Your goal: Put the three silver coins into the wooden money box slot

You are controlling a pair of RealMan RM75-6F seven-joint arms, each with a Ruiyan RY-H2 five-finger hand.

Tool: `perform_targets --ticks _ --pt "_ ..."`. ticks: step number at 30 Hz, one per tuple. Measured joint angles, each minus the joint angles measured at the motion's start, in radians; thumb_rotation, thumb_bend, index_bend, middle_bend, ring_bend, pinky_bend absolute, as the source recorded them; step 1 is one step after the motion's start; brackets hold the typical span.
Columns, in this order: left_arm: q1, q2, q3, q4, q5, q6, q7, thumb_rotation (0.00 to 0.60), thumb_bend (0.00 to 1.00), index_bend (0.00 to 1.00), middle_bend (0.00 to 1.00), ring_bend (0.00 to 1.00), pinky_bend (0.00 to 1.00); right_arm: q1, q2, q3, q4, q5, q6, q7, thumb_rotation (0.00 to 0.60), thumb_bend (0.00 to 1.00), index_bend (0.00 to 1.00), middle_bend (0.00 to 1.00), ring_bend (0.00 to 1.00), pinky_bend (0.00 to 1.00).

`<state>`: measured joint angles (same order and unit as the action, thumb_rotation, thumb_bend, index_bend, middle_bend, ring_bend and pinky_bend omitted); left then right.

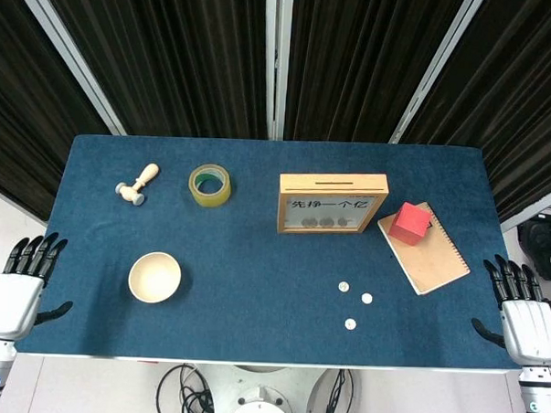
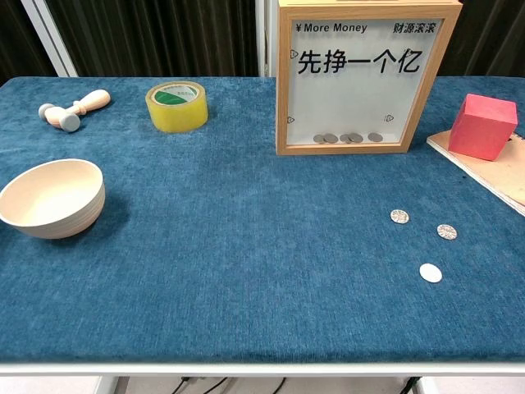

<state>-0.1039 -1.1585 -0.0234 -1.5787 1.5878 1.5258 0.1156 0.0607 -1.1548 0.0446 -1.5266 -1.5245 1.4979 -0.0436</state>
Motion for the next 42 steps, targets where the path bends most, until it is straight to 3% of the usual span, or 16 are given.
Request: perform_targets --ticks 17,26,33,42 --pt "-0.003 -0.001 0.0 -0.011 -0.003 -0.002 0.0 0.6 0.0 0.01 0.0 0.0 0.0 0.026 0.003 -0.026 -0.026 -0.06 -0.038 -0.04 0.6 0.13 0.0 0.0 0.0 0.0" --pt "0.001 -0.022 0.006 0.011 -0.009 -0.007 -0.006 0.6 0.0 0.01 0.0 0.0 0.0 0.114 -0.035 -0.027 -0.055 -0.073 -0.182 -0.183 0.6 0.31 0.03 0.0 0.0 0.0" --pt "0.011 -0.023 0.012 0.026 -0.006 0.005 -0.02 0.6 0.0 0.01 0.0 0.0 0.0 0.205 -0.123 -0.021 -0.077 -0.05 -0.315 -0.287 0.6 0.28 0.08 0.0 0.0 0.0" --pt "0.017 -0.026 0.015 0.047 -0.008 0.006 -0.038 0.6 0.0 0.01 0.0 0.0 0.0 0.238 -0.271 -0.017 -0.008 -0.016 -0.35 -0.321 0.6 0.28 0.19 0.0 0.0 0.0"
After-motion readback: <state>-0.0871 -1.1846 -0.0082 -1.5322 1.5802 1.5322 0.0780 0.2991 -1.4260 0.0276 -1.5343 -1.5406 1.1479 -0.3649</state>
